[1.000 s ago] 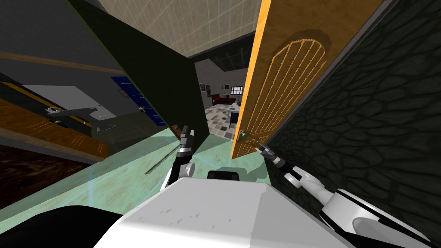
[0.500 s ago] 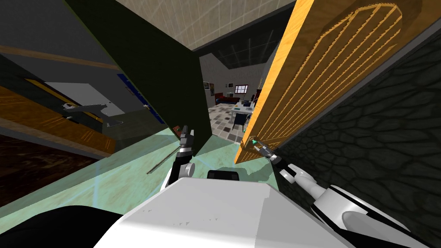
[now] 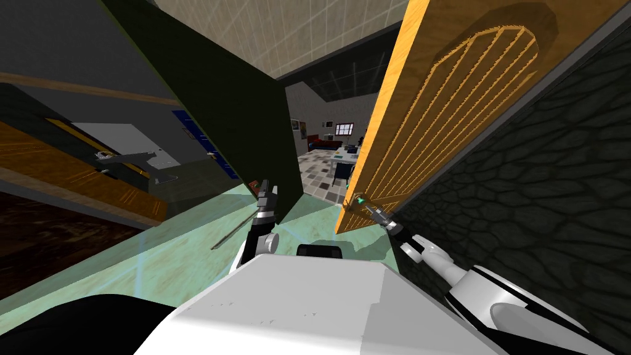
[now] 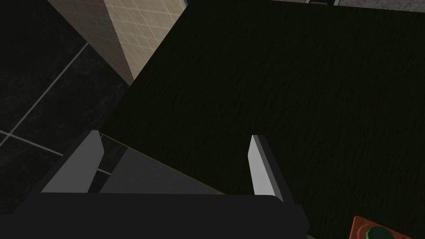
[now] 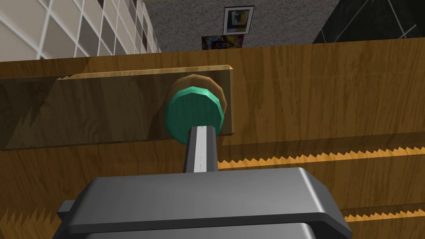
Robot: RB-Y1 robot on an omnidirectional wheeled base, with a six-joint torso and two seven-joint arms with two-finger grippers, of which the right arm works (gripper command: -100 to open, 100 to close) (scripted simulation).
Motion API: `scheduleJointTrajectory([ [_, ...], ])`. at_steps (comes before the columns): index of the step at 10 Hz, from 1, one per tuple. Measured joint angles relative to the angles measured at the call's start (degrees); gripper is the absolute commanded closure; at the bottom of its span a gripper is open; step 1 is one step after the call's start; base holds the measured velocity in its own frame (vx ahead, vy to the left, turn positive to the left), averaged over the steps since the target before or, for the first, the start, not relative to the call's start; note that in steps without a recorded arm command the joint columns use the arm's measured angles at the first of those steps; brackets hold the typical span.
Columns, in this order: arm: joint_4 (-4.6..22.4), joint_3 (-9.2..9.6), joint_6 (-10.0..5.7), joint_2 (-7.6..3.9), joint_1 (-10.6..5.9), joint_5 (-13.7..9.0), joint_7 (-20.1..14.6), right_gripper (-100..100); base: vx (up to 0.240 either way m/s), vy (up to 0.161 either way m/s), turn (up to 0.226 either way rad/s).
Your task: Pull the door open
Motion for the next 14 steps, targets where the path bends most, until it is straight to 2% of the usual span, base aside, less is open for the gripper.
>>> scheduleJointTrajectory([
  [1, 0.0, 0.0, 0.0, 0.0, 0.0, 0.0, 0.0, -100, -0.071, 0.059, -0.12],
  [5, 3.06, -2.3, 2.15, 0.52, -0.92, -1.0, -0.12, -100, -0.097, 0.086, -0.066],
  [7, 1.97, -3.35, 3.7, 0.29, -0.11, -1.58, 0.17, -100, -0.097, 0.056, -0.113],
  [8, 0.09, -4.42, 5.82, -0.38, 0.77, -2.21, 0.3, -100, -0.081, 0.085, -0.037],
  [9, 0.8, -4.78, 6.41, -0.16, 0.63, -2.35, 0.37, -100, -0.033, 0.042, 0.016],
  [11, 1.9, -4.78, 5.99, 0.17, 0.2, -2.3, 0.34, -100, 0.044, 0.022, 0.074],
  [13, 2.66, -5.3, 6.96, 0.91, -0.75, -2.2, 0.68, -100, 0.203, 0.035, 0.079],
  [14, 2.16, -5.66, 7.75, 1.12, -0.83, -2.25, 0.94, -100, 0.195, 0.021, 0.077],
])
